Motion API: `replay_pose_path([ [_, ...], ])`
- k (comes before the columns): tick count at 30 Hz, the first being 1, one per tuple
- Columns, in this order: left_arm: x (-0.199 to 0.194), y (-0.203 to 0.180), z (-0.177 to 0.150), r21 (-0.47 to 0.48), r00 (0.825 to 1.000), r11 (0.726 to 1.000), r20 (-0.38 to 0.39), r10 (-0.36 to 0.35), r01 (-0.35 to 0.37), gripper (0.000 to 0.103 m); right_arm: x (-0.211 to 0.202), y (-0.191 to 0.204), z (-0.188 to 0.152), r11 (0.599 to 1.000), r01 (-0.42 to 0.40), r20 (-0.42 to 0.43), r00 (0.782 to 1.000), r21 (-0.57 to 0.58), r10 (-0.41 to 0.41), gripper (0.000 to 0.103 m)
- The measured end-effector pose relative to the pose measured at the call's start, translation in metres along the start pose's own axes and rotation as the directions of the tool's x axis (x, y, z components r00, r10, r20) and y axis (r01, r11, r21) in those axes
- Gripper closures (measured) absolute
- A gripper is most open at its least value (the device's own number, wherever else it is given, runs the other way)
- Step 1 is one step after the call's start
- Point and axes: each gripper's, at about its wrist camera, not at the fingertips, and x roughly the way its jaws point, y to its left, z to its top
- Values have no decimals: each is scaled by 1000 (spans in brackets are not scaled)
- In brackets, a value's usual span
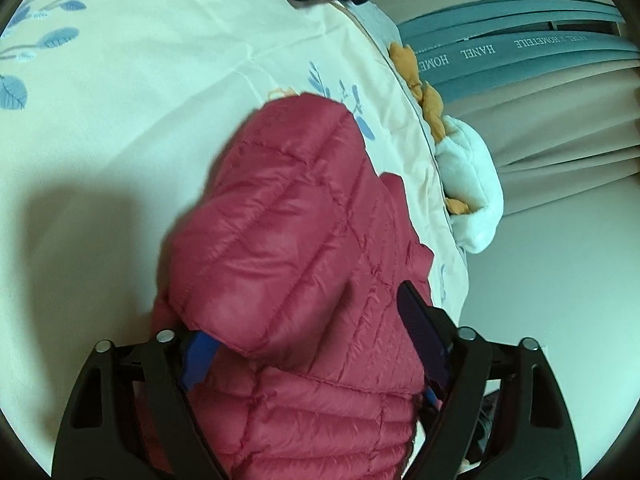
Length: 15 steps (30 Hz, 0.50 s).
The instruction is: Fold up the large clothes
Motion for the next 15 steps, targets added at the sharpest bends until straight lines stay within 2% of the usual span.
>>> replay_pose_path([
  [3, -2, -3, 2, 28, 999, 999, 21, 30, -31, 39, -26, 12, -6, 997, -60, 21, 998, -45, 61, 95],
  [5, -5, 1, 4, 20, 999, 999, 36, 34, -35, 46, -42, 17, -14, 995, -62, 21, 998, -79, 64, 96],
  [7, -9, 7, 6, 3, 999, 1000, 42, 22, -22, 50, -45, 15, -20, 994, -35, -10, 999, -105, 34, 96],
  [9, -10, 12, 8, -12, 999, 1000, 46, 28, -28, 56, -39, 2, -22, 995, 20, -28, 999, -93, -23, 96],
  [11, -10, 18, 9, -25, 999, 999, 41, 32, -31, 57, -27, -17, -22, 997, 58, -53, 997, -58, -61, 96],
  [15, -9, 21, 6, -9, 998, 998, 25, 64, -63, 59, -15, -29, -26, 997, 60, -91, 994, -41, -63, 95],
])
